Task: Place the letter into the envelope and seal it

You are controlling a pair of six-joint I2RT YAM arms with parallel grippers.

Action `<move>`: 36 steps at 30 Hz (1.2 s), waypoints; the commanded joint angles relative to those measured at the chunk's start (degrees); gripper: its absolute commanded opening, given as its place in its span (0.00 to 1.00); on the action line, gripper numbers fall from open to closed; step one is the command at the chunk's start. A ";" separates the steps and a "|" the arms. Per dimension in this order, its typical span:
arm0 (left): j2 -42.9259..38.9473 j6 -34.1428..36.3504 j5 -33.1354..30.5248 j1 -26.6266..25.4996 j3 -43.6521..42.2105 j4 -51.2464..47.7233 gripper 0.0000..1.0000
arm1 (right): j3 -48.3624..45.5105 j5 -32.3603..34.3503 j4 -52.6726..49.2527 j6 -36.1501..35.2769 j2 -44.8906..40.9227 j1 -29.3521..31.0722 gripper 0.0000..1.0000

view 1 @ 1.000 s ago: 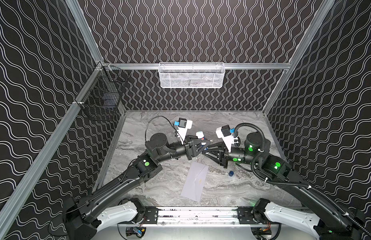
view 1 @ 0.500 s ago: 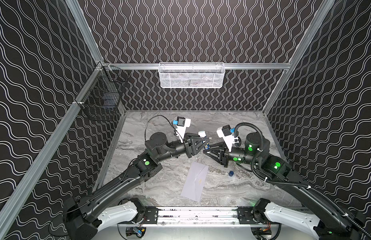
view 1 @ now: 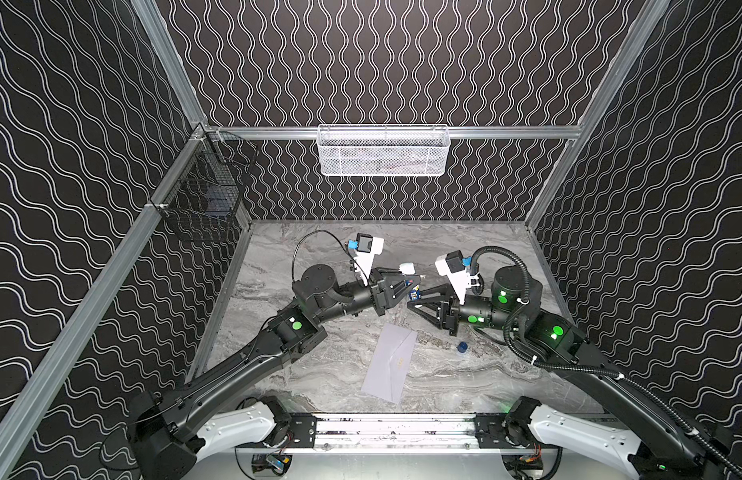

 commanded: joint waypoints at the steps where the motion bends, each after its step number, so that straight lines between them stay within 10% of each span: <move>1: 0.05 -3.44 1.61 1.45 -0.40 4.58 0.00 | -1.05 -8.39 3.82 3.43 -2.13 -2.53 0.73; 8: 2.19 -7.51 10.08 3.41 -0.64 13.53 0.00 | -9.48 -35.77 24.60 19.40 -2.76 -12.48 0.79; 36: 1.24 -7.61 10.03 2.86 -1.94 15.92 0.00 | -5.79 -36.85 37.56 24.37 8.07 -8.92 0.24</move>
